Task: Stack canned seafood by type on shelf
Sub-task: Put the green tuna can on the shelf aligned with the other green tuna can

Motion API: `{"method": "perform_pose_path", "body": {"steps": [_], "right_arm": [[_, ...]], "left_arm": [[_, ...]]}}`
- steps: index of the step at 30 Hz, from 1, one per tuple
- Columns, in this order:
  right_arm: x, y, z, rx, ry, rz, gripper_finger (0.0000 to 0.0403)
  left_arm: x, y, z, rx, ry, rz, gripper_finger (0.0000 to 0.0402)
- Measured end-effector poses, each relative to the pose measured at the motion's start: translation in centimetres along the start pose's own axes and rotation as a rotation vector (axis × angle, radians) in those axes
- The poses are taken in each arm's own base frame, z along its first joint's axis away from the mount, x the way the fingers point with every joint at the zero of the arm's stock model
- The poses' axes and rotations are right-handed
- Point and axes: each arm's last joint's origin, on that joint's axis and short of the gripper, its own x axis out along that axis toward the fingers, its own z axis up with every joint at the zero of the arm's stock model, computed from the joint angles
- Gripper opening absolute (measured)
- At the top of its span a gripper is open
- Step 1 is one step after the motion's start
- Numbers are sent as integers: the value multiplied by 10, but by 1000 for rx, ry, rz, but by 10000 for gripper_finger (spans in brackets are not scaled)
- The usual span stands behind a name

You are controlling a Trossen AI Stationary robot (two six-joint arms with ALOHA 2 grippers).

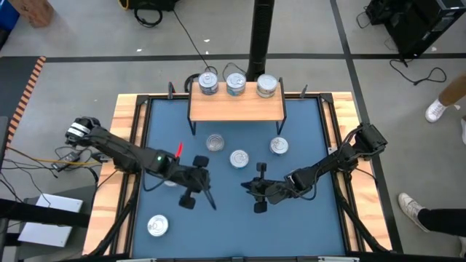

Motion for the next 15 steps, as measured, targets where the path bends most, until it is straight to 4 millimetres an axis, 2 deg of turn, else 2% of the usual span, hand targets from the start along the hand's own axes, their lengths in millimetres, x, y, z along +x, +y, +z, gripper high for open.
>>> {"method": "perform_pose_path", "body": {"steps": [15], "right_arm": [[0,0,0,-1,0,11,3]], "left_arm": [[-18,-65,-32,-99,308,-197,1]]}}
